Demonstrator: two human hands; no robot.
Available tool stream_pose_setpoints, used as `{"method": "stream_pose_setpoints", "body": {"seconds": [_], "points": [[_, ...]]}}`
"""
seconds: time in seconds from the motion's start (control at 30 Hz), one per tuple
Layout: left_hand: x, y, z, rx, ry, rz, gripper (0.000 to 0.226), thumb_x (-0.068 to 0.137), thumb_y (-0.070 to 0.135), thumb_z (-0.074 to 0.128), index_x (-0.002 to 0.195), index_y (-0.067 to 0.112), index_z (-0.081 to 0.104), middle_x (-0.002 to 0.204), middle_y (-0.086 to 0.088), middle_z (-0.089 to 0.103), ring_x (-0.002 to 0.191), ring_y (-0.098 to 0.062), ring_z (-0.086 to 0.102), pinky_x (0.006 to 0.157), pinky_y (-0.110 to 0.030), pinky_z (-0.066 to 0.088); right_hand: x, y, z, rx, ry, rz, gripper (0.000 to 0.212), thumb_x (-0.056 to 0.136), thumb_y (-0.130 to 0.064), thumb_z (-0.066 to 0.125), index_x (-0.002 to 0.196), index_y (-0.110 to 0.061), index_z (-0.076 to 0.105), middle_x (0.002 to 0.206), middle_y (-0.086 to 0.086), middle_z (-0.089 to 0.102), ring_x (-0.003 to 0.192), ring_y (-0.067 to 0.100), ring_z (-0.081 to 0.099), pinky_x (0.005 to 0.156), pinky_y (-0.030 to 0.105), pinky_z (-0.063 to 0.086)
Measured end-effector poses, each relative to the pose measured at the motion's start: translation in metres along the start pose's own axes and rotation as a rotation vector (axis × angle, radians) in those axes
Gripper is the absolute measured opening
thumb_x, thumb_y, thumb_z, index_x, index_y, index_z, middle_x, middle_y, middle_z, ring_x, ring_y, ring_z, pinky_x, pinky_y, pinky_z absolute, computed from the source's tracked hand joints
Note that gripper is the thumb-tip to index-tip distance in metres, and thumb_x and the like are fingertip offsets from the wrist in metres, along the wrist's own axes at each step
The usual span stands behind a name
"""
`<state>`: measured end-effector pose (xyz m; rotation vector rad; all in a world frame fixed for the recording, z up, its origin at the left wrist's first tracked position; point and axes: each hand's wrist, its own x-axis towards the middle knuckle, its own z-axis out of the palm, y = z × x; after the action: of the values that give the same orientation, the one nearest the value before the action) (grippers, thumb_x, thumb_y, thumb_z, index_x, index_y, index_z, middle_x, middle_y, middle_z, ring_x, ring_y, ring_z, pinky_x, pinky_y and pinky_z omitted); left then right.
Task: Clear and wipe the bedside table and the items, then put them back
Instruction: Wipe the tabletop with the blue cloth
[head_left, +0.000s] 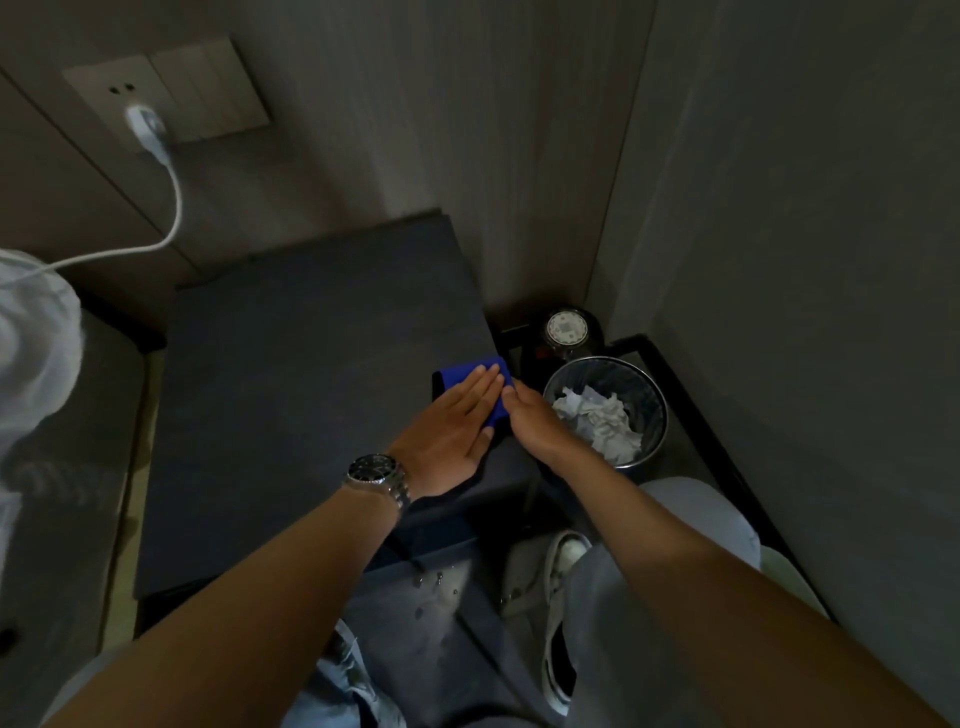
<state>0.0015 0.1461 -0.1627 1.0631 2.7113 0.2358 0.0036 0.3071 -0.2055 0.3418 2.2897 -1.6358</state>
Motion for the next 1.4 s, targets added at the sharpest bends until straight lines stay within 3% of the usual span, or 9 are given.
{"method": "stream_pose_setpoints", "body": {"seconds": [0.13,0.3,0.47,0.77,1.0,1.27,1.4], "points": [[0.011,-0.014,-0.001,-0.028,0.025,-0.028,0.063,0.106,0.036,0.026,0.157,0.017,-0.006,0.164,0.003,-0.013,0.150,-0.008,-0.016,0.124,-0.029,-0.002,0.020,-0.011,0.001,0.015,0.002,-0.010,0.044,0.108,-0.032,0.025,0.148,-0.027,0.041,0.146,0.003,0.050,0.136,0.020,0.045,0.115,0.040,0.033],[0.036,-0.040,-0.006,-0.024,0.023,-0.061,0.063,0.106,0.036,0.026,0.158,0.016,-0.005,0.165,0.002,-0.012,0.150,-0.009,-0.015,0.125,-0.031,-0.001,0.050,-0.028,0.005,-0.024,0.044,-0.052,0.044,0.107,-0.032,0.026,0.149,-0.026,0.039,0.145,0.003,0.051,0.132,0.021,0.048,0.109,0.035,0.036],[0.055,-0.068,-0.015,-0.057,0.041,-0.094,0.063,0.106,0.035,0.028,0.158,0.017,-0.002,0.165,0.003,-0.009,0.151,-0.008,-0.013,0.124,-0.030,0.000,0.086,-0.047,0.015,-0.047,0.091,-0.054,0.054,0.103,-0.038,0.026,0.154,-0.022,0.023,0.153,0.007,0.041,0.138,0.024,0.043,0.115,0.045,0.034],[0.097,-0.115,-0.027,-0.036,0.037,-0.102,0.064,0.104,0.037,0.026,0.158,0.016,0.000,0.166,0.002,-0.005,0.151,-0.009,-0.012,0.125,-0.035,0.004,0.143,-0.071,0.012,-0.074,0.115,-0.081,0.048,0.106,-0.027,0.028,0.152,-0.012,0.026,0.153,0.014,0.039,0.139,0.029,0.041,0.115,0.041,0.032],[0.128,-0.138,-0.043,-0.044,0.083,-0.137,0.062,0.107,0.030,0.031,0.158,0.015,0.000,0.165,0.003,-0.006,0.149,-0.007,-0.013,0.115,-0.016,-0.013,0.192,-0.091,0.011,-0.073,0.136,-0.116,0.045,0.106,-0.022,0.031,0.150,-0.008,0.030,0.153,0.016,0.039,0.140,0.030,0.039,0.116,0.038,0.029],[0.156,-0.162,-0.056,-0.041,0.092,-0.171,0.061,0.107,0.031,0.029,0.158,0.013,-0.001,0.166,0.000,-0.006,0.151,-0.010,-0.011,0.113,-0.016,-0.014,0.234,-0.111,0.009,-0.132,0.145,-0.126,0.041,0.107,-0.024,0.029,0.145,-0.008,0.034,0.151,0.016,0.041,0.137,0.028,0.042,0.115,0.037,0.031],[0.165,-0.175,-0.061,-0.030,0.107,-0.184,0.061,0.108,0.031,0.027,0.158,0.012,-0.001,0.166,-0.002,-0.006,0.151,-0.012,-0.011,0.112,-0.016,-0.015,0.250,-0.120,0.007,-0.148,0.126,-0.117,0.044,0.108,-0.024,0.028,0.150,-0.011,0.027,0.153,0.012,0.038,0.138,0.026,0.041,0.112,0.033,0.030]]}}
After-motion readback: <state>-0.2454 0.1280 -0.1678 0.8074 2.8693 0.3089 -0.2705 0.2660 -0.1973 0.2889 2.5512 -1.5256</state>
